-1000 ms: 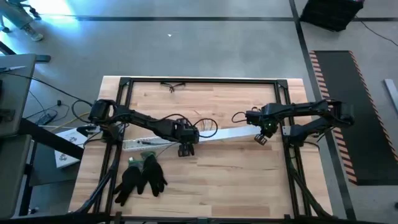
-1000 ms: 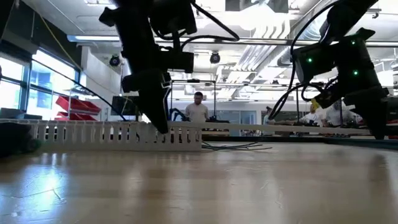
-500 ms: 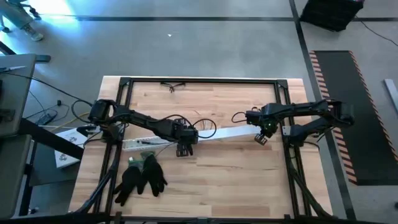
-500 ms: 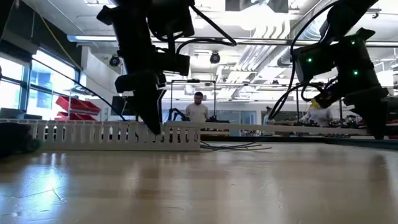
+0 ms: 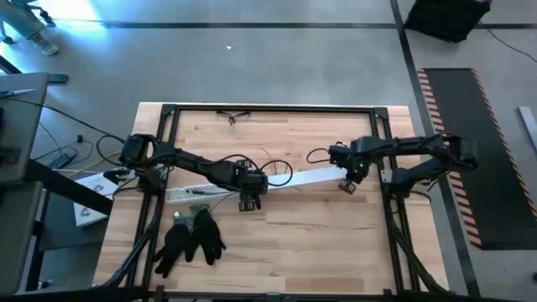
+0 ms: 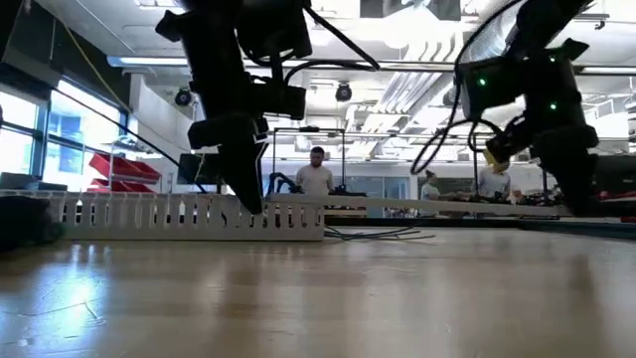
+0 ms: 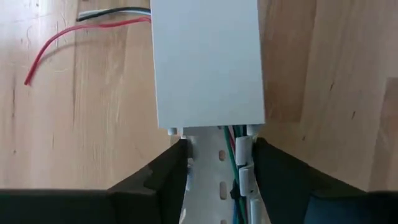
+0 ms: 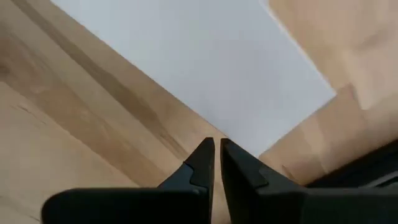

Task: Ziptie cables
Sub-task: Close the white cable duct

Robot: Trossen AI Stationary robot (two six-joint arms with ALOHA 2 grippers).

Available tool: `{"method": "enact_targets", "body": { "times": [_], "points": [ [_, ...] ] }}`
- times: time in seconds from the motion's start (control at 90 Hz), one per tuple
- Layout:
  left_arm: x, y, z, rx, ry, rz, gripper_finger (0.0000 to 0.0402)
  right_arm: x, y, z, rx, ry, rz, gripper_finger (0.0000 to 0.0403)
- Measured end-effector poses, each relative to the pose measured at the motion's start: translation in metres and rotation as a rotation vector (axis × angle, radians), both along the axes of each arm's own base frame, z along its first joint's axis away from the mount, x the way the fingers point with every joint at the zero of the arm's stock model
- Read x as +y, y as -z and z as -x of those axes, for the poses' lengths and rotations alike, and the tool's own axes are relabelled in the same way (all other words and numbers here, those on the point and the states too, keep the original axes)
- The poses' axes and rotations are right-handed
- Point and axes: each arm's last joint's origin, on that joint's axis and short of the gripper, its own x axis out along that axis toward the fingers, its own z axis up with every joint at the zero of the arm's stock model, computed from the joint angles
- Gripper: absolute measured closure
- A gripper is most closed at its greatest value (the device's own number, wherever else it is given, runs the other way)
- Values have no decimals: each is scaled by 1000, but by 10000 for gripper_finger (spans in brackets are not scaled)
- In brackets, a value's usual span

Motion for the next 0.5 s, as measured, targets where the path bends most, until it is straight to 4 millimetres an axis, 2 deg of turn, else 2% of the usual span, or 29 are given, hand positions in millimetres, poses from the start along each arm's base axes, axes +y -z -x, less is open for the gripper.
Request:
{"method": "enact_targets", "body": {
  "times": [0.211,0.5],
  "points": [
    [-3,1,2,22,23,-6,248,-6,-10,2,72,72,145,392],
    [-10,1,3,29,44,-21,248,-11,4,15,128,169,155,392]
  ]
}}
